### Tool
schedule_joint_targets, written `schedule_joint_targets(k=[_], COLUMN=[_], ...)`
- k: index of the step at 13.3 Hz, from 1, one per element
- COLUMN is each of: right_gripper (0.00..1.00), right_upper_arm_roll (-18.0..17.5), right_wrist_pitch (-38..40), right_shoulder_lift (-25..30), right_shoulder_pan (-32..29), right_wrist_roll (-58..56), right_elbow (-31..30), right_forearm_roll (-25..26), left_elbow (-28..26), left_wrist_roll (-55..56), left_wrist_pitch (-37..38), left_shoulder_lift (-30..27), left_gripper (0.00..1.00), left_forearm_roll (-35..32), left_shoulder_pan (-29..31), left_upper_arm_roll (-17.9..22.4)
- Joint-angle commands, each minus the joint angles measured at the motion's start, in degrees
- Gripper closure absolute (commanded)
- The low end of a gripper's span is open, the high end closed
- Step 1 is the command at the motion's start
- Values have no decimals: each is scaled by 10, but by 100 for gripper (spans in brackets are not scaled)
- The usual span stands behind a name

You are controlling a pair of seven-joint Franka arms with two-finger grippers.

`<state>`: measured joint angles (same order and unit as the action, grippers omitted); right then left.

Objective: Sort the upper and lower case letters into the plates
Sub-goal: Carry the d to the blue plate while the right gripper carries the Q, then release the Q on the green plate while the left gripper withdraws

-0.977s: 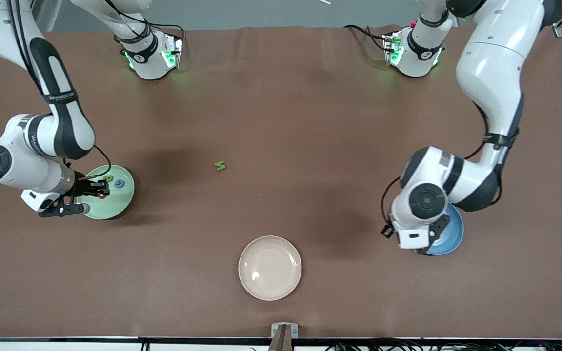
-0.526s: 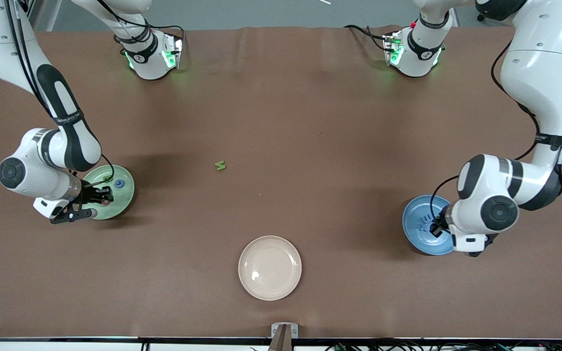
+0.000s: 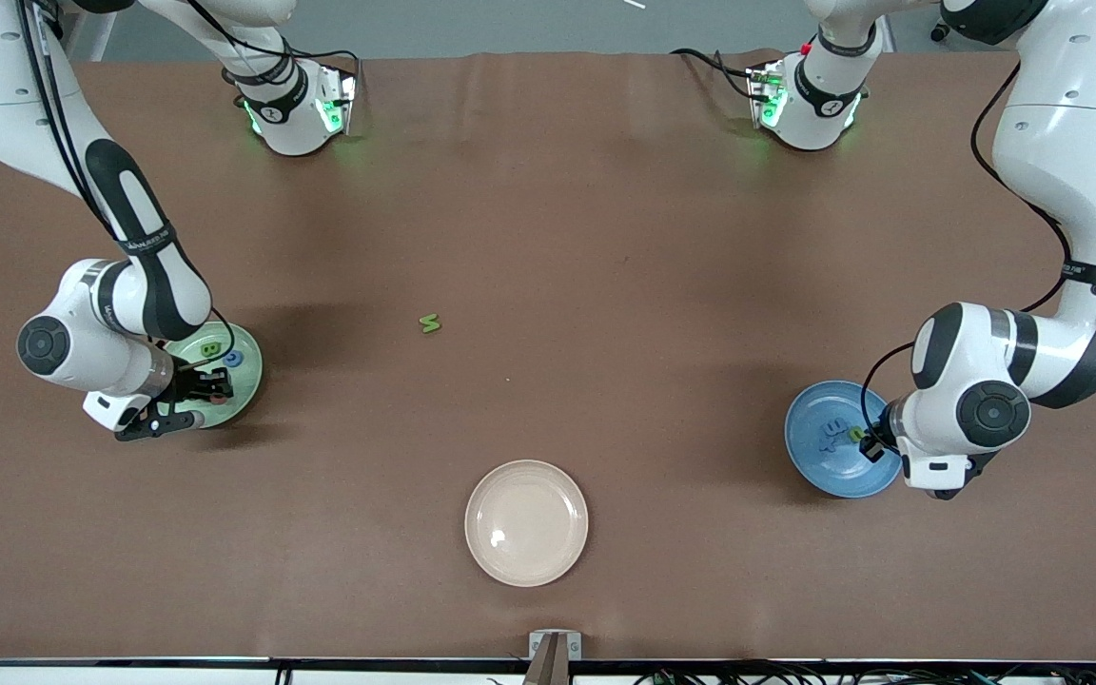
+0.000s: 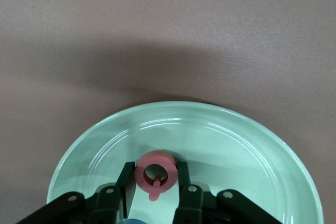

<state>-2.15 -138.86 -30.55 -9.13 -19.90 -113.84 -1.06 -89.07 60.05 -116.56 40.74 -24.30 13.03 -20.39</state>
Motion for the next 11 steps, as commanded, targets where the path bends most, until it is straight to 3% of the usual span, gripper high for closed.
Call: schedule_joint_targets(k=[1,2,6,9,11], right_gripper=[28,1,0,0,0], right_upper_arm_roll=[-2,-2,-3,-5,-7], right_wrist_pitch=[3,6,130,226,241], right_shoulder_lift=[0,5,93,152,169], right_shoulder_pan=[2,4,46,117,163], right_wrist_roll=[-1,0,27,136,206], right_elbow=[5,5,7,6,1], right_forearm_roll=[5,5,6,6,3], left_elbow=[-9,-8,-8,-4,-3], left_wrist_roll=[-2,-1,-11,-185,-216], left_wrist_pitch=[-4,-1,11,65,67], left_shoulder_lift=[-16,-24,-60,-99,-125], left_gripper=[1,1,1,0,0], left_forearm_roll=[-9,-6,-6,-2,-1], left_shoulder_pan=[1,0,-1,1,1], left_upper_arm_roll=[-6,-8,-8,-17,-18])
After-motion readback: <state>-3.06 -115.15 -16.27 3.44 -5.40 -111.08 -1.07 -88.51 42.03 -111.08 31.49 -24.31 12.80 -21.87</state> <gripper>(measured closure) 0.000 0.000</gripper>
